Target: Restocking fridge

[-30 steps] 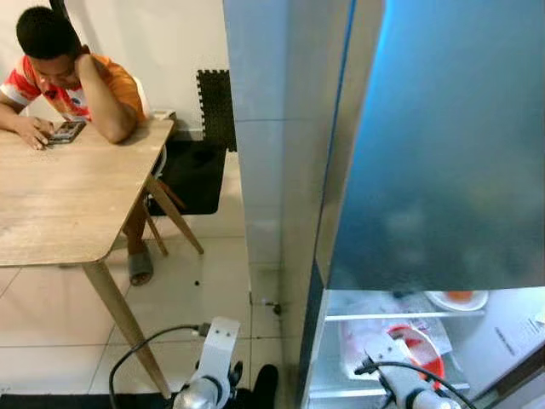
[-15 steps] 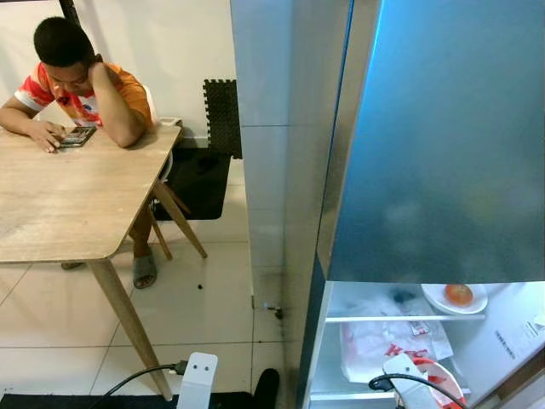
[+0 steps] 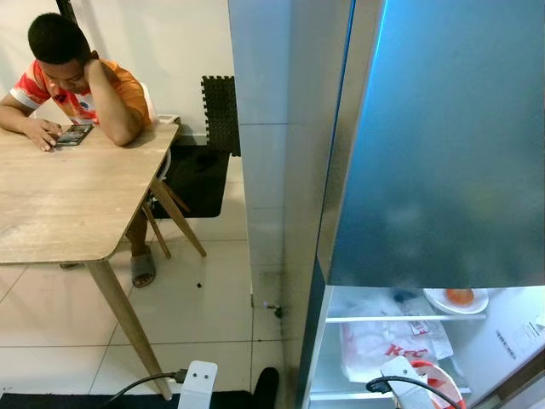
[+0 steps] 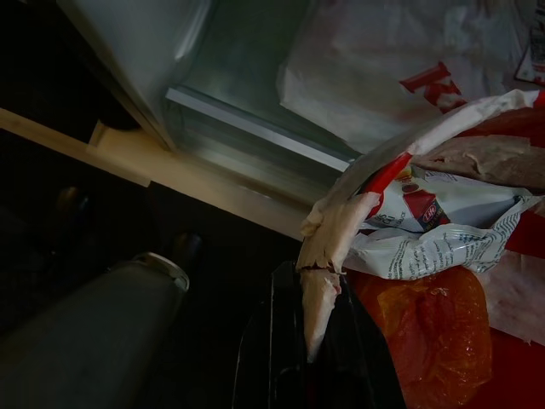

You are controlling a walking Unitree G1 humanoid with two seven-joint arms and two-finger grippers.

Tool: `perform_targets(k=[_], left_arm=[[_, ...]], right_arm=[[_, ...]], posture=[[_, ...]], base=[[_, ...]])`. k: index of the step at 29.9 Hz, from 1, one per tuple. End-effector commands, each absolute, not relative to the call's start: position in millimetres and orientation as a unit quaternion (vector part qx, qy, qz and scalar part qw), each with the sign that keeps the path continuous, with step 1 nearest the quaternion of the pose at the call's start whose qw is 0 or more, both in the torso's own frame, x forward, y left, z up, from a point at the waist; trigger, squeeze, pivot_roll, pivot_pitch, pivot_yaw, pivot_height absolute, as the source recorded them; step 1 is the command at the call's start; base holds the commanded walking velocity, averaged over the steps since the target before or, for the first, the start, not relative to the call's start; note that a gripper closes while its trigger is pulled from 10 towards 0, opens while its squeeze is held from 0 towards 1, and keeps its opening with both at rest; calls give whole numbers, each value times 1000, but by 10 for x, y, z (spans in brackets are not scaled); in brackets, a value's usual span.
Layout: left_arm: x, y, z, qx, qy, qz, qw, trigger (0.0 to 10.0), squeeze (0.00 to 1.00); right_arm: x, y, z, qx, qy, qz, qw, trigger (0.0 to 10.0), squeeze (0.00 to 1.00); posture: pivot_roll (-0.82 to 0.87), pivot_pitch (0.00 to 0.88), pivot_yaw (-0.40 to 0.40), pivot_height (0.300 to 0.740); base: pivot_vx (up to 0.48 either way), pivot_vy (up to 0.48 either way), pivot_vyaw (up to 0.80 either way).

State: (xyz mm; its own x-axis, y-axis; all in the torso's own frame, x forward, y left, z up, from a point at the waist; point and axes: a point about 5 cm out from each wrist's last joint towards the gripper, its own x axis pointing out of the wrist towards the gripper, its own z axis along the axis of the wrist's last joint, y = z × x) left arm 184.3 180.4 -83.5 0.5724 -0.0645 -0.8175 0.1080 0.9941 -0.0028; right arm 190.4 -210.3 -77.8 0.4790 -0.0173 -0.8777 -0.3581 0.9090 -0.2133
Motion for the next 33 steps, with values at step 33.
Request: perform_targets(k=[33], left_arm=[[2017,1641,-736,39,412,-93,906,10000,0]], right_arm=[[2039,-2164,-684,-207,471,113,850,10000,0]], posture=[[-24,0,-27,740]], base=[[0,-215,0]])
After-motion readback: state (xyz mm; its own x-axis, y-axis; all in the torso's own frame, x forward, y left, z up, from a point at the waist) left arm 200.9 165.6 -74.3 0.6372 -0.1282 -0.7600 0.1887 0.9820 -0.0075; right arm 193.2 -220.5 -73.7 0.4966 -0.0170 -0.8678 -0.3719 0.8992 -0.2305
